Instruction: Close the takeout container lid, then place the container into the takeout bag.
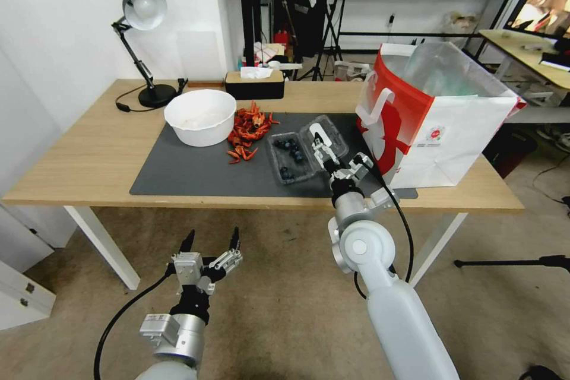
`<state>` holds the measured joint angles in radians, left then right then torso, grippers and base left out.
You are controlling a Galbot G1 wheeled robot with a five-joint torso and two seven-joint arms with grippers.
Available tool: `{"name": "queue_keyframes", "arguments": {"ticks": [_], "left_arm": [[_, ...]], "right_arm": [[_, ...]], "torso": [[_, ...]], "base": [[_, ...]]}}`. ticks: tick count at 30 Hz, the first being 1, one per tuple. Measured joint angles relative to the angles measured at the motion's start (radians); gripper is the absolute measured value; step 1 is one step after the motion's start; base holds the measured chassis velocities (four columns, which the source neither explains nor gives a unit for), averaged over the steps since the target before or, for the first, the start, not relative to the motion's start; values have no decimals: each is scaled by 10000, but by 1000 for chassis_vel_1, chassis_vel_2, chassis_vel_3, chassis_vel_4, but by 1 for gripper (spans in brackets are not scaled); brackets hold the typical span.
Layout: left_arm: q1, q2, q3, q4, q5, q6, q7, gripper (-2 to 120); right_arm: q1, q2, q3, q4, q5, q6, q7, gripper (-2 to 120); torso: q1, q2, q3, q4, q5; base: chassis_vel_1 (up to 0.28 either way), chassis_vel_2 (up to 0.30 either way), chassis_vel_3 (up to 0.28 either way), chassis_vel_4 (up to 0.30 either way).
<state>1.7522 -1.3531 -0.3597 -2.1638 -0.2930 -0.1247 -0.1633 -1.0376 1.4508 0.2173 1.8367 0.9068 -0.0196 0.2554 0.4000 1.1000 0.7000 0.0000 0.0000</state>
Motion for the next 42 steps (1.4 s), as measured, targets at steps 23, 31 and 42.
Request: {"name": "queue_keyframes", "arguments": {"ticks": [23,31,42], "left_arm": [[28,-65,73,91,104,-109,-23,100],[52,-64,102,107,174,-136,-27,100],[91,-92,112,102,248,-192,-29,100]], "right_arm": [[124,-547,24,-667,-2227,-240,-1537,100],[119,-569,39,-644,-2290,-189,-1512,100],[270,-807,18,-683,-2387,-263,-1998,100]], "torso": [[0,-2,0,0,0],[0,-2,0,0,0],[0,-1,0,0,0]], "base": [[0,0,0,0],[0,0,0,0],[0,0,0,0]]}}
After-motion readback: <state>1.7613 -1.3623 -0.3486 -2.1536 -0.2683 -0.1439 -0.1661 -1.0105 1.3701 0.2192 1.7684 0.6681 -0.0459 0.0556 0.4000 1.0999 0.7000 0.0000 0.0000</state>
